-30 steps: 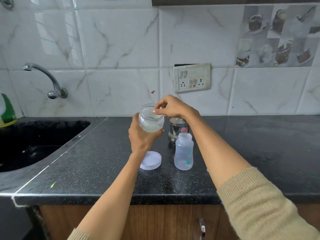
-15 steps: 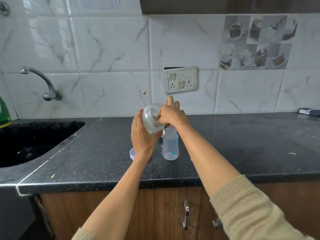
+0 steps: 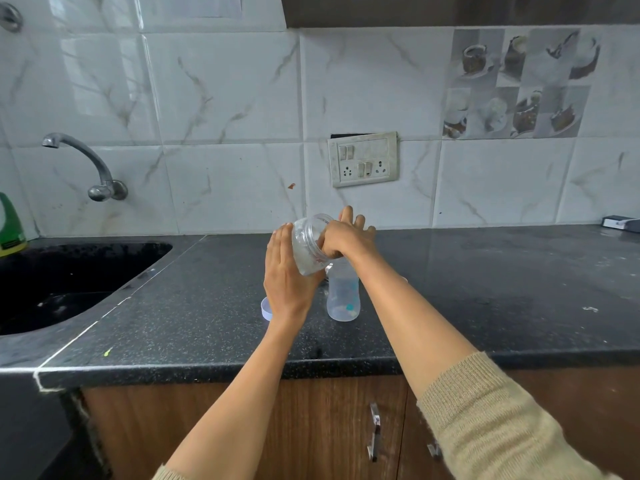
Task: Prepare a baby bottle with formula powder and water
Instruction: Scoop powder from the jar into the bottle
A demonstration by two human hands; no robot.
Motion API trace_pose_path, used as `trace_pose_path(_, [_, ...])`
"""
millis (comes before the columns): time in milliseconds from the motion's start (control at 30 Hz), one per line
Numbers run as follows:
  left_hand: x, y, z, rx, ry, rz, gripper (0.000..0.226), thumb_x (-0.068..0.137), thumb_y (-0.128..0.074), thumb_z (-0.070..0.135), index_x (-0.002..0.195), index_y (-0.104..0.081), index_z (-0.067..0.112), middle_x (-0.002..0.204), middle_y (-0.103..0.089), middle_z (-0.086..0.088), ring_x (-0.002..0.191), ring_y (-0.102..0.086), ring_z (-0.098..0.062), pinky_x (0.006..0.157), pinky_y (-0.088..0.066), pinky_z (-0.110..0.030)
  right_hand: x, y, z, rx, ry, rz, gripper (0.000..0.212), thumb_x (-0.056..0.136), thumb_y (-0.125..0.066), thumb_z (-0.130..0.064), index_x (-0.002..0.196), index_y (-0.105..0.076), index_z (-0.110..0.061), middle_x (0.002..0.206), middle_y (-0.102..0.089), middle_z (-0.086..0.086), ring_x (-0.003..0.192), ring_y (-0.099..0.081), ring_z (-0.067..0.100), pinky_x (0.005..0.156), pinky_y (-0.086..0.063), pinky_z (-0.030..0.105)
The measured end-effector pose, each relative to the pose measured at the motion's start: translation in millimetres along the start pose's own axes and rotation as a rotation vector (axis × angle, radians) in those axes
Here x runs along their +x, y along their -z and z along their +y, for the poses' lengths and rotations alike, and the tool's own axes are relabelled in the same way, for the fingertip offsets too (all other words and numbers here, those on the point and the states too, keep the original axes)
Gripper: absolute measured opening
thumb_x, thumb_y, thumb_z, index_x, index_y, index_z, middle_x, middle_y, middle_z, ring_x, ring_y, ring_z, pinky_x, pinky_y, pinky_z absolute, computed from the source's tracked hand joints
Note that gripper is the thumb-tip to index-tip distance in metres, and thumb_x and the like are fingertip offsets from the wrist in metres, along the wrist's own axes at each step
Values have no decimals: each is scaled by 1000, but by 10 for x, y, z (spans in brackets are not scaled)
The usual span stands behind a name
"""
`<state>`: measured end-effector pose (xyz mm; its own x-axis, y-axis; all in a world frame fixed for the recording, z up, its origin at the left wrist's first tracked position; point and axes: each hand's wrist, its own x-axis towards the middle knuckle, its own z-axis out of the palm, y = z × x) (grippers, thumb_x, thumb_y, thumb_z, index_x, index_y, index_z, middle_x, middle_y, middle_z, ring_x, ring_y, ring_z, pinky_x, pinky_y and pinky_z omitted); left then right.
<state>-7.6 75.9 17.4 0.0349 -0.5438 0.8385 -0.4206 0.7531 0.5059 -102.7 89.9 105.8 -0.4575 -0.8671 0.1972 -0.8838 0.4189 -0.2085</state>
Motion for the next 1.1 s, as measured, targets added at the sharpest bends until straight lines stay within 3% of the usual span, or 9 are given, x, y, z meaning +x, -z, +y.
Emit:
trace_pose_path(167, [25, -22, -112, 134, -205, 53, 84, 63, -85, 22, 133, -40, 9, 134, -54, -12, 130, -45, -31, 102, -35, -28, 86, -83, 23, 171, -56, -115, 50, 85, -54, -14, 134, -44, -16, 145, -19, 10, 134, -24, 34, 112, -24, 45])
trace_pose_path(300, [49, -19, -134, 174, -272, 78, 85, 62, -85, 22, 133, -39, 10, 132, -56, -13, 128, -41, -27, 98, -44, -34, 82, -154, -36, 399, -164, -126, 74, 72, -70, -30, 133, -31, -13, 120, -27, 5, 124, -33, 29, 106, -35, 41])
trace_pose_path(500, [43, 2, -144, 155, -202, 56, 85, 61, -85, 22, 133, -40, 9, 133, -55, -14, 129, -44, -32, 103, -34, -31, 128, -77, 18, 266, -36, -218, 82, 69, -66, -47, 139, -37, -20, 140, -18, 9, 133, -21, 29, 114, -24, 41])
trace_pose_path(567, [45, 11, -129, 115, -132, 35, 86, 60, -85, 20, 134, -43, 4, 135, -53, -14, 130, -45, -34, 106, -34, -34, 92, 1, 34, 283, 81, -271, 67, 76, -65, -49, 133, -48, -19, 133, -22, 8, 128, -30, 26, 111, -32, 38])
trace_pose_path(633, [48, 31, -96, 54, -43, -12, 89, 59, -85, 17, 135, -41, 1, 137, -51, -14, 131, -42, -33, 108, -37, -40, 23, 90, 71, 294, 161, -259, 38, 81, -61, -48, 108, -64, -20, 120, -25, 6, 117, -39, 26, 102, -40, 36])
trace_pose_path(700, [55, 44, -88, 21, 19, -31, 91, 58, -85, 18, 135, -39, 0, 136, -50, -14, 131, -41, -32, 106, -37, -39, -58, 161, 97, 251, 205, -186, 26, 82, -59, -44, 83, -65, -19, 117, -27, 6, 107, -38, 26, 93, -43, 35])
trace_pose_path(833, [61, 52, -79, -9, 84, -34, 93, 57, -85, 18, 135, -38, 1, 135, -49, -13, 129, -42, -30, 106, -32, -33, -183, 228, 94, 164, 298, -35, 29, 86, -58, -31, 99, -67, -8, 116, -26, 4, 116, -31, 24, 100, -39, 40])
trace_pose_path(1000, [66, 65, -73, -43, 167, -31, 94, 57, -85, 20, 136, -36, 6, 134, -49, -9, 127, -43, -26, 106, -34, -34, -275, 311, 62, 28, 340, 114, 14, 89, -49, -15, 97, -58, -8, 106, -60, 10, 91, -59, 28, 70, -45, 35])
trace_pose_path(1100, [85, 62, -104, -67, 185, -47, 92, 55, -84, 23, 134, -39, 10, 131, -52, -5, 123, -46, -24, 104, -38, -37, -291, 311, 21, -64, 351, 209, 16, 87, -51, -6, 99, -61, -3, 102, -61, 14, 87, -62, 32, 67, -45, 34])
